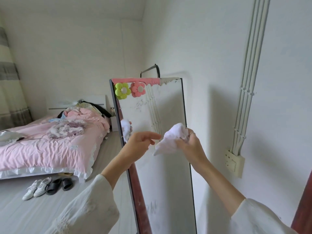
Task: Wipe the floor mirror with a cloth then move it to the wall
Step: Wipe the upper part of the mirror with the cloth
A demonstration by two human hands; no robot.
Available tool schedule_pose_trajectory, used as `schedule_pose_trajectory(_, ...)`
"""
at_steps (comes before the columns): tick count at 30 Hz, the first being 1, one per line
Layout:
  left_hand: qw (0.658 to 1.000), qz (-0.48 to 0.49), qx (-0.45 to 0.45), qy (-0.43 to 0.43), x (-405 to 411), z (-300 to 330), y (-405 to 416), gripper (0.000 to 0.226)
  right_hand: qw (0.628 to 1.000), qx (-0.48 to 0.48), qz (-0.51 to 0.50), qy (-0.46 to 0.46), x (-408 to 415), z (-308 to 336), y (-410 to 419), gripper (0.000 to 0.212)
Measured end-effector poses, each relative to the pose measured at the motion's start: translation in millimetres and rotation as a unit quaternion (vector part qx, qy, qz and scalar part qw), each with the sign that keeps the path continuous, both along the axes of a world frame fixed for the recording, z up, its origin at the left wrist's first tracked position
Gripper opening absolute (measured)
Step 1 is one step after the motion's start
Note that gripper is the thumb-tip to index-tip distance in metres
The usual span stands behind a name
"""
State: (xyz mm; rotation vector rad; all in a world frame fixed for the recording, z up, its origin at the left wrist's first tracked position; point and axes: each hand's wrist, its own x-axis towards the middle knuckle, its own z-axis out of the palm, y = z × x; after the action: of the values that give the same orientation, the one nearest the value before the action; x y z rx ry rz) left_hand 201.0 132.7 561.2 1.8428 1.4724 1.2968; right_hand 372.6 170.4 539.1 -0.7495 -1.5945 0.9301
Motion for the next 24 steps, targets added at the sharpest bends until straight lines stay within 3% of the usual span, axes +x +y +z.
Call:
schedule_pose_trajectory(4, 0.958, 0.192, 0.205, -0.059, -27.0, 32.4, 7.9, 0.037, 0.988, 0.025, -0.129, -0.083, -5.5, 26.9, 29.5, 0.017)
schedule_pose_trajectory(8, 0.917, 0.300, 0.254, -0.066, -57.9, 64.6, 27.5, 0.028, 0.947, 0.158, -0.210, -0.187, -23.9, 51.0, 64.6, 0.032)
schedule_pose_trajectory(14, 0.935, 0.275, 0.225, 0.022, -71.8, 80.0, 47.2, 0.046, 0.902, 0.260, -0.267, -0.218, -60.7, 71.3, 108.9, 0.035)
schedule_pose_trajectory(16, 0.950, 0.236, 0.205, 0.011, -71.7, 84.9, 55.5, 0.047, 0.898, 0.270, -0.271, -0.218, -68.4, 79.7, 120.4, 0.036)
schedule_pose_trajectory(19, 0.962, 0.197, 0.187, -0.021, -70.9, 95.2, 68.8, 0.037, 0.903, 0.241, -0.283, -0.214, -78.6, 96.0, 141.9, 0.035)
schedule_pose_trajectory(24, 0.948, 0.205, 0.230, -0.080, -74.1, 105.5, 82.2, 0.014, 0.924, 0.242, -0.241, -0.169, -99.0, 77.3, 141.5, 0.044)
